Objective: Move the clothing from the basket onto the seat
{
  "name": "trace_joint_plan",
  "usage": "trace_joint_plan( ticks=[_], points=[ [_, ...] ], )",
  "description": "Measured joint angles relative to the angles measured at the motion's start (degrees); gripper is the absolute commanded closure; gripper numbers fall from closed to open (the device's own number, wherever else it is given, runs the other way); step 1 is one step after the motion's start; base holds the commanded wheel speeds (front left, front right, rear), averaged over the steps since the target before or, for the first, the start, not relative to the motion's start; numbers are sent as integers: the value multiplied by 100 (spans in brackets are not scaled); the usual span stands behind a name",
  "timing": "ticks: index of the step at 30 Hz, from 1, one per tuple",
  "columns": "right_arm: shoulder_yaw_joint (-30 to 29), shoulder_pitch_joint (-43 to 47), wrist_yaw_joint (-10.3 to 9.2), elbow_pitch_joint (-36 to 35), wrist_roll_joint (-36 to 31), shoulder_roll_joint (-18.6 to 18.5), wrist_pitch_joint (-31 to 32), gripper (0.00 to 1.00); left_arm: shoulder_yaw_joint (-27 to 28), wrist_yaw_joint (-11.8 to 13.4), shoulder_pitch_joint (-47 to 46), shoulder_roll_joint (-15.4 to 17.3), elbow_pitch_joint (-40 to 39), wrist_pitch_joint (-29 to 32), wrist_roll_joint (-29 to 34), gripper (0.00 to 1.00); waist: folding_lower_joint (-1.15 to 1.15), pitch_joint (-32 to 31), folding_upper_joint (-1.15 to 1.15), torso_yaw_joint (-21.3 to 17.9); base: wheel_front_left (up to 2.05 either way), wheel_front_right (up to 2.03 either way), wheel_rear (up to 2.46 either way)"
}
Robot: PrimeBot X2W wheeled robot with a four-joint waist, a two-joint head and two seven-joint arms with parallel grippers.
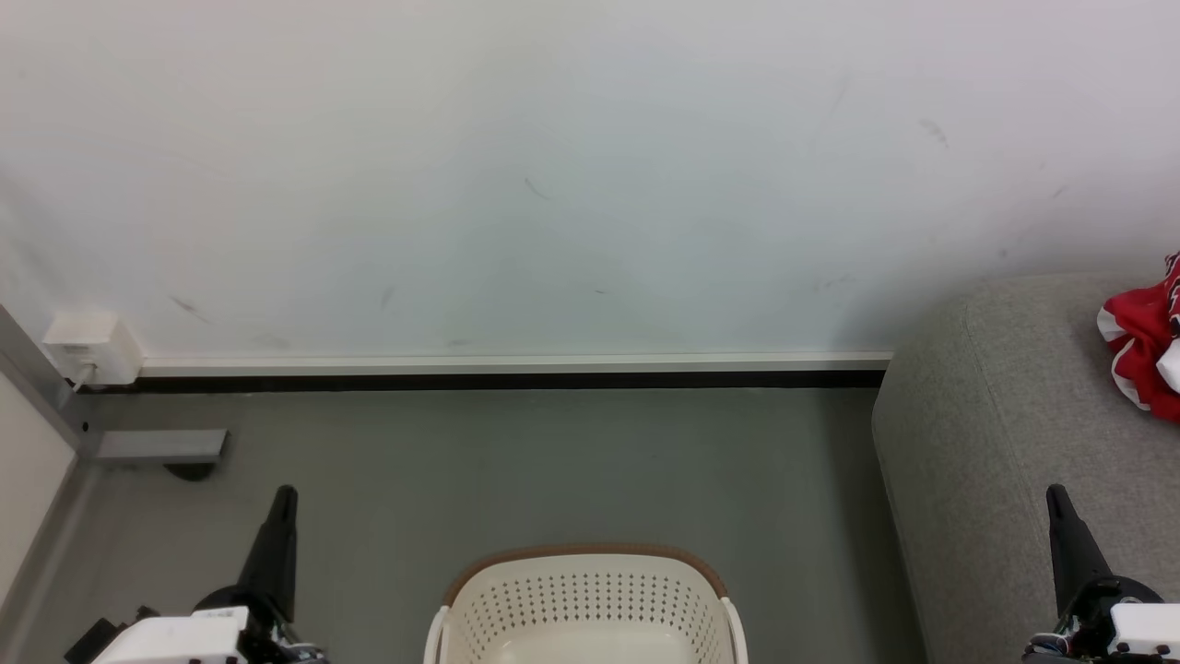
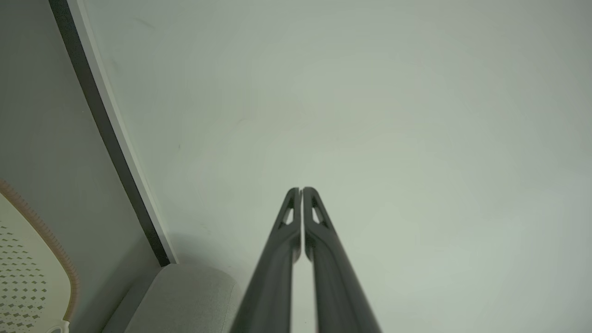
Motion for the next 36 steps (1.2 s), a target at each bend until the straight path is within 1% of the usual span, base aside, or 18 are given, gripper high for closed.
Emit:
trace_joint_plan(
  ticks=[36],
  points=[
    [0, 0, 0, 0, 0, 0, 0, 100, 0, 0, 0, 0, 0, 0, 0, 100, 0, 0, 0, 0, 0, 0, 0]
  ],
)
